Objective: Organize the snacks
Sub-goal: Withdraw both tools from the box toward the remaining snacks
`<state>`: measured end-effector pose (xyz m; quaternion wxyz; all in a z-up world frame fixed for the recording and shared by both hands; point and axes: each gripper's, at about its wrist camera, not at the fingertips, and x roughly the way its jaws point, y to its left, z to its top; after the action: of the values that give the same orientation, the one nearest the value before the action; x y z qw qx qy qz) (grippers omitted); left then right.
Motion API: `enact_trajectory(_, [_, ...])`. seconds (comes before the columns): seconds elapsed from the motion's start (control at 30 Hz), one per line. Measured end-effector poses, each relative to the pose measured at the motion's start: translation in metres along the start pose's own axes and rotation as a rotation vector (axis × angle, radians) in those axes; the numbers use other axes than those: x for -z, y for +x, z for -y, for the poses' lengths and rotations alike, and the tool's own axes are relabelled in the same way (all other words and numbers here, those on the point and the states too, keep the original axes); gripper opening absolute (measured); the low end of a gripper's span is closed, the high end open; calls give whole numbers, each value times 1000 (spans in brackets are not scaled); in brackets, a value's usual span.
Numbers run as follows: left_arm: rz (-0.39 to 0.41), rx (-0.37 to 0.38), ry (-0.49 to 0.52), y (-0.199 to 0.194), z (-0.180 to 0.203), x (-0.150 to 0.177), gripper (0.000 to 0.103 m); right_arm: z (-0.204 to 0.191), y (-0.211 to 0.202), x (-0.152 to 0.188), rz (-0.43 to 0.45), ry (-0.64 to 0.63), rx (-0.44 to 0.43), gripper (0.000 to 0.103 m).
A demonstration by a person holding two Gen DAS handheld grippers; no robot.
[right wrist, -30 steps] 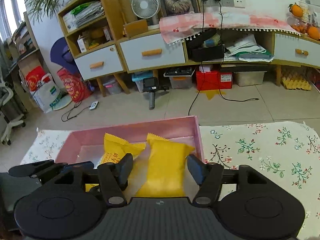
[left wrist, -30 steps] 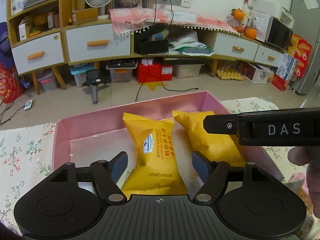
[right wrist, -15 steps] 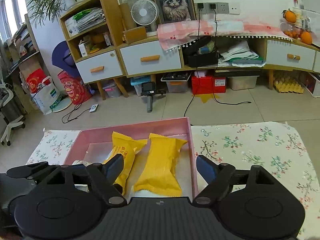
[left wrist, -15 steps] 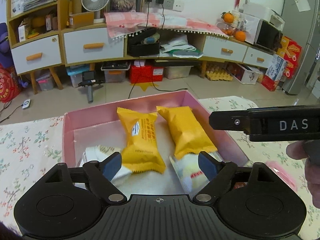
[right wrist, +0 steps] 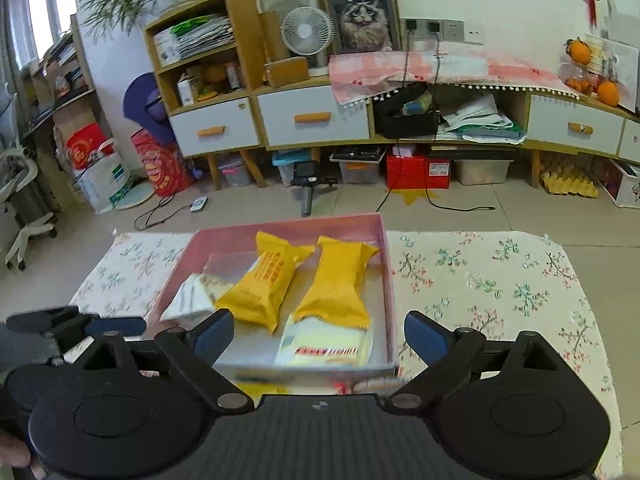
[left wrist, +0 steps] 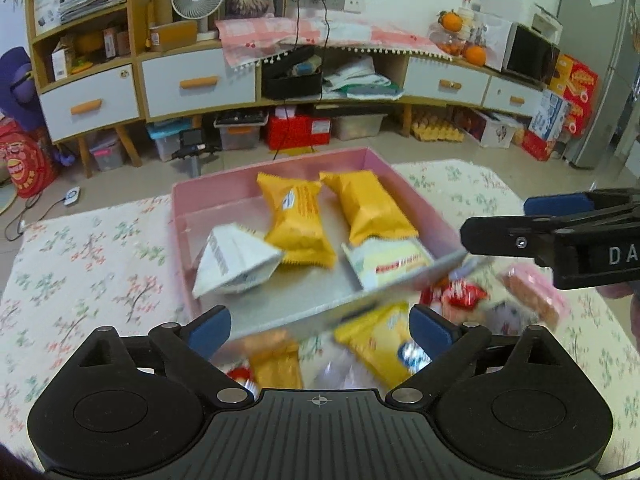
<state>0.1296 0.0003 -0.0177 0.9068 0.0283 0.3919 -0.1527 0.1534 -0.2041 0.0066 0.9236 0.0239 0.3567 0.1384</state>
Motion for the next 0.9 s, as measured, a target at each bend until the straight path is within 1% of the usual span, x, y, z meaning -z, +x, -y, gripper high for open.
enact_trajectory(0.17, [-32,-33,10,-13,-4,18,98,-13,-14,15,-10,-37,4,73])
enact_trajectory(0.33, [-68,-68,-9,-20,-10,34,98,-25,-24,31,-15,-59,5,74])
enact_trajectory(0.47, [-100,-86,-28,-20,-16,50,98,-36,-29,45,-10,-78,4,77])
enact_trajectory(0.6, [-150,-90,-49,-13,-21,65,98,-40,-27,64,-41,-93,-4,77])
enact_trajectory(0.7, [-154,-87,-75,-12,-27,71,98,-47,-23,77,-76,-134,4,77])
enact_trajectory(0.9, [-136,-90,-171,-7,-36,72,98,-56,-19,97,-125,-244,5,77])
